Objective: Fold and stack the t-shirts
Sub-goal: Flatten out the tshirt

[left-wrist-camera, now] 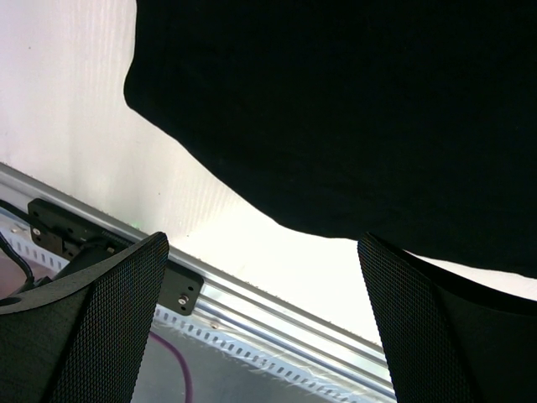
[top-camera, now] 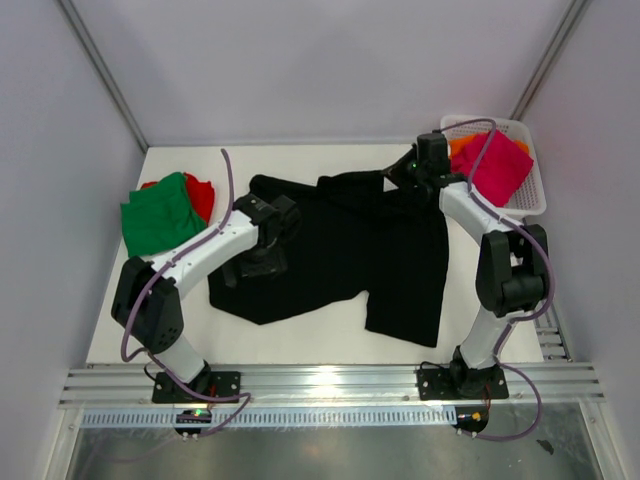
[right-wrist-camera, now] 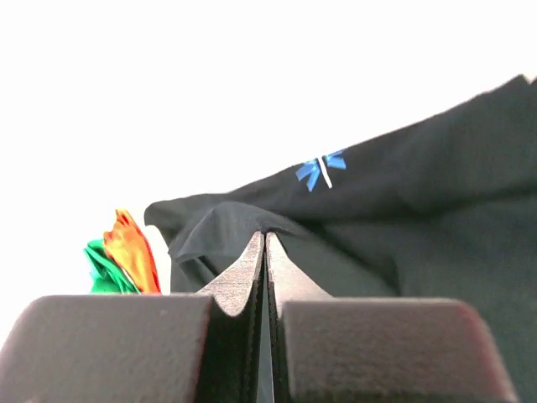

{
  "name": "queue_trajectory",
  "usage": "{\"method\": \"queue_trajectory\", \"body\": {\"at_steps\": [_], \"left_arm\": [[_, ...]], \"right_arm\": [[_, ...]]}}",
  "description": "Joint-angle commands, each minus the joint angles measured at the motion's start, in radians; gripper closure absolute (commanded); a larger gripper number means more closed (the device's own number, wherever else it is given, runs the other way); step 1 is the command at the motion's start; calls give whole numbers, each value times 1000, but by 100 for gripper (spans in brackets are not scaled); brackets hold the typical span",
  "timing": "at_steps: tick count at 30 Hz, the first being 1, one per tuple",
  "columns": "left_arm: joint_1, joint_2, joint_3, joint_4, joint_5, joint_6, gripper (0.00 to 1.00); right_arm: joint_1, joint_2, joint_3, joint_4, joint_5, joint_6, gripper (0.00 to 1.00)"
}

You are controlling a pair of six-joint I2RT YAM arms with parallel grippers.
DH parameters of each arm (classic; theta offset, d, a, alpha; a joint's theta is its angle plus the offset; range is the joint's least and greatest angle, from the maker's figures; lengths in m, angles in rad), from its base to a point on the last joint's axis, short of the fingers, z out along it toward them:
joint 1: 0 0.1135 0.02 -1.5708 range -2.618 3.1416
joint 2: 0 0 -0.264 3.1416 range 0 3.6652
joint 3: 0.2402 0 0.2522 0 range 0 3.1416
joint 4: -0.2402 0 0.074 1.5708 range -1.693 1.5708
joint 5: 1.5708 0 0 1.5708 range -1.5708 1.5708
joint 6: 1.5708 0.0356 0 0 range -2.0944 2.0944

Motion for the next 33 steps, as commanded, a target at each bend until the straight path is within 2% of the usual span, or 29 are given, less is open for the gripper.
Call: {"method": "queue_trajectory", "body": {"at_steps": [1,8,20,23,28,33], "left_arm": [[3,-24,-5,15,-17,-8,3],[5,-1,12,18,-12,0,3],[3,10,-8,46,3,-5,3],[5,10,-14,49,5,-10,3],[3,16,5,54,-7,-20,3],[3,19,109,78,-86,-27,3]], "right_arm": [[-18,23,83,4,28,-49,97],[-46,91,216,7,-11,-86,97],[-72,319,779,-90,-92,-174,97],[-75,353,833,-79,-112,-154,97],[-77,370,832,-36,-155,-135,97],[-77,353,780,33,-213,-148,97]]}}
